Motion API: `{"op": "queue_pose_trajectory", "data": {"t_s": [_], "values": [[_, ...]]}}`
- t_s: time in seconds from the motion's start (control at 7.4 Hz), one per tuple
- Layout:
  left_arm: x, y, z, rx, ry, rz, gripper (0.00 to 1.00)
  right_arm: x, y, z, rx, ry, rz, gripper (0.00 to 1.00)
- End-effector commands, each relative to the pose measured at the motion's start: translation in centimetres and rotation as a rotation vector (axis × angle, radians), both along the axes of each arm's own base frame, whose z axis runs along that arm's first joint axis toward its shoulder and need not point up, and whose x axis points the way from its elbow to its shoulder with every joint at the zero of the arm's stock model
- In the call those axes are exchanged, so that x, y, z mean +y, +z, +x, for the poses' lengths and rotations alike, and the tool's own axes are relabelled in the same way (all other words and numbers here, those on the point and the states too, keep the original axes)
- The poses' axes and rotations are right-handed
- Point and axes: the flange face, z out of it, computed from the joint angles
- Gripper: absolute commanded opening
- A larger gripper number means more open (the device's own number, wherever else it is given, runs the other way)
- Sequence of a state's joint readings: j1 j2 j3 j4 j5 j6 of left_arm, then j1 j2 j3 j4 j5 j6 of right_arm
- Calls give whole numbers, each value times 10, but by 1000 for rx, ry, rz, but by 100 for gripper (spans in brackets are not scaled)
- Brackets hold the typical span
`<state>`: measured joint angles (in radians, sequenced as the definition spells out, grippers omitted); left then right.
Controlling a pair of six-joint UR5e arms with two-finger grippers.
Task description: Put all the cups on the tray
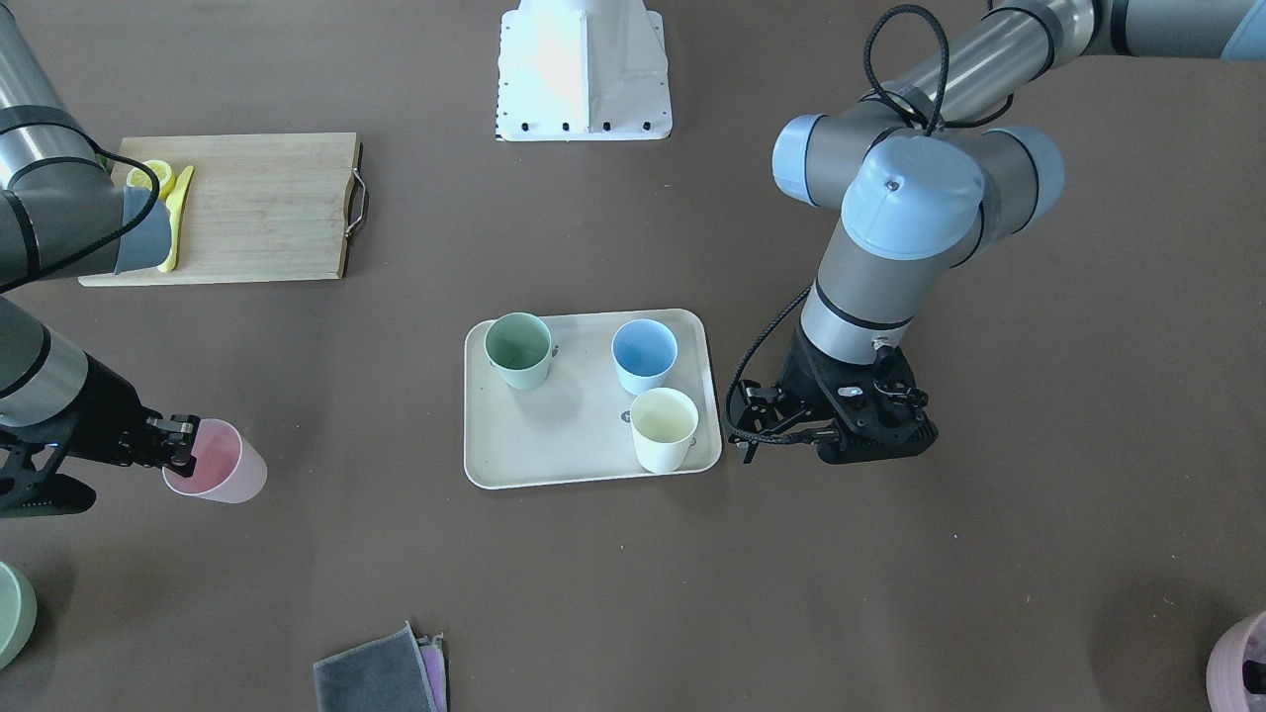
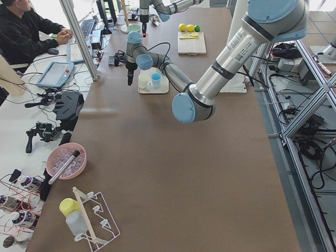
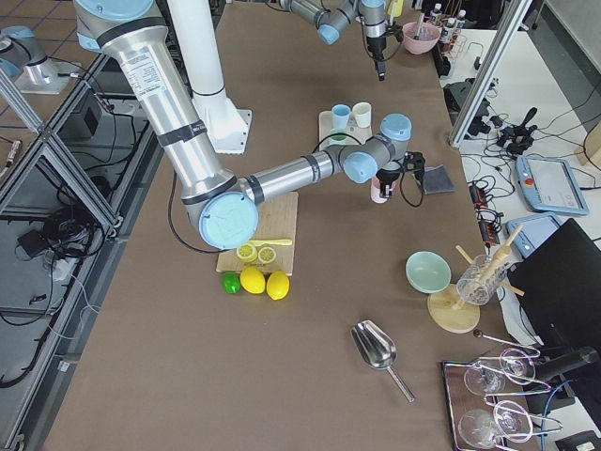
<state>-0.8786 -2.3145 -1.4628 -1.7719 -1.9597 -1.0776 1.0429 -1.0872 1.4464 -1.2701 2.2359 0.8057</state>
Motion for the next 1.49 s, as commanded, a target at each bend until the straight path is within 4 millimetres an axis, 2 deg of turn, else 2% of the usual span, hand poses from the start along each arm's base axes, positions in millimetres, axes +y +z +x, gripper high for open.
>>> {"op": "queue_pose_trajectory", "data": {"t_s": [0.0,0.14,0.27,0.41,0.54,0.68,0.81,1.08,1.22,1.35], "values": [[-11,26,-34,-30,38,37,98,5,-63,-61,-37,-1,-17,0],[-9,49,-65,-44,75,70,98,12,-94,-98,-32,41,-19,0],[-10,71,-94,-54,91,77,98,22,-114,-127,-34,64,-23,0],[-15,84,-113,-67,104,94,98,24,-136,-155,-39,62,-24,0],[-21,89,-135,-62,100,84,98,24,-148,-181,-25,77,-20,0],[-21,102,-149,-59,89,71,98,28,-150,-203,-6,84,-5,0],[-19,107,-152,-66,99,80,98,34,-150,-216,1,72,-2,0],[-22,109,-162,-76,104,95,98,44,-149,-231,6,54,-4,0],[-22,109,-163,-72,108,92,98,46,-149,-233,6,52,-5,20],[-22,109,-164,-72,107,91,98,46,-149,-233,2,69,-26,99]]}}
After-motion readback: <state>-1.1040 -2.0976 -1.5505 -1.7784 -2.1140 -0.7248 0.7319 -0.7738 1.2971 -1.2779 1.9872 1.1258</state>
